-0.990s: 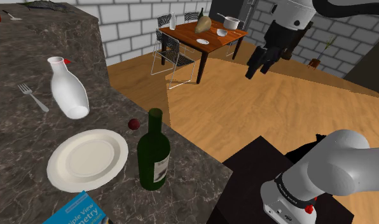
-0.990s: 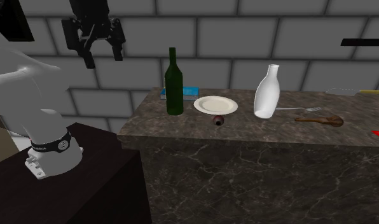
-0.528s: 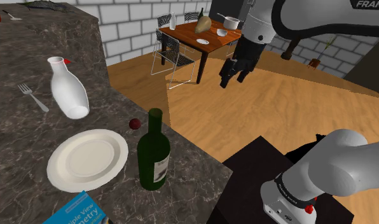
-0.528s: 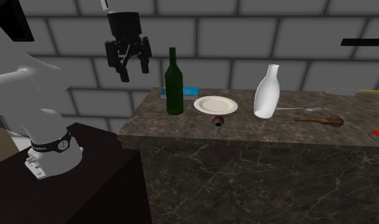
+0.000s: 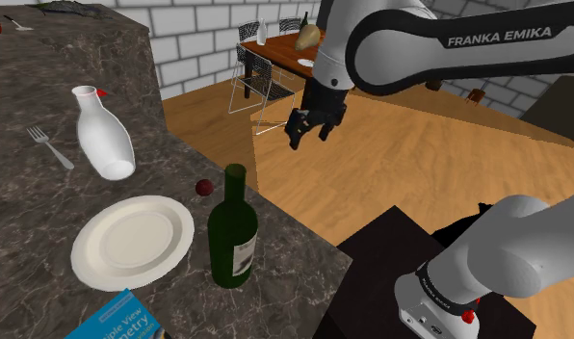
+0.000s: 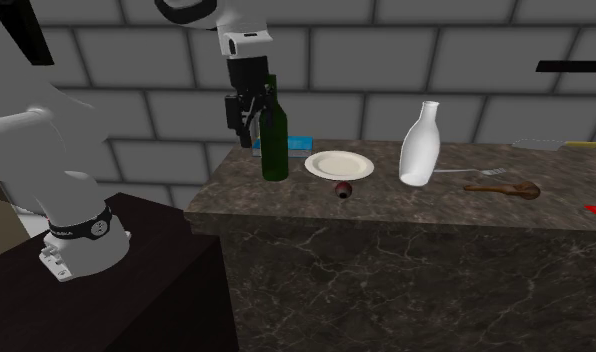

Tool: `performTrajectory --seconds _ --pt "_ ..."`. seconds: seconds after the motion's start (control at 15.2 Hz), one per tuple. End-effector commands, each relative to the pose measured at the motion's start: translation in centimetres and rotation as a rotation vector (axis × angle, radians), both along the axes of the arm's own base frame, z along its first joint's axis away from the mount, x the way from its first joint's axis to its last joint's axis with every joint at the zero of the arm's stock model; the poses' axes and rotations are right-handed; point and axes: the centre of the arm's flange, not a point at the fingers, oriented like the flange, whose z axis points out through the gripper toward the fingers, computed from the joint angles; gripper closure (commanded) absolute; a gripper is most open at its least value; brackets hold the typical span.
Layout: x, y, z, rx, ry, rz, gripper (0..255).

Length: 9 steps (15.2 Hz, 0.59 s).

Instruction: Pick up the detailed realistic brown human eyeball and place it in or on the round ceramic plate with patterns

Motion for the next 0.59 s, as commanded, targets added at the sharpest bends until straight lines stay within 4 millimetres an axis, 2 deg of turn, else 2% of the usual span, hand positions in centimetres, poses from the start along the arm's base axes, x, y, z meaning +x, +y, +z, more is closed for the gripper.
performTrajectory --seconds 0.0,0.53 --pt "1.1 1.8 -1.6 0.003 -0.001 -0.006 0" --pt "6.0 9.3 -7.2 0.008 -0.003 -0.028 0"
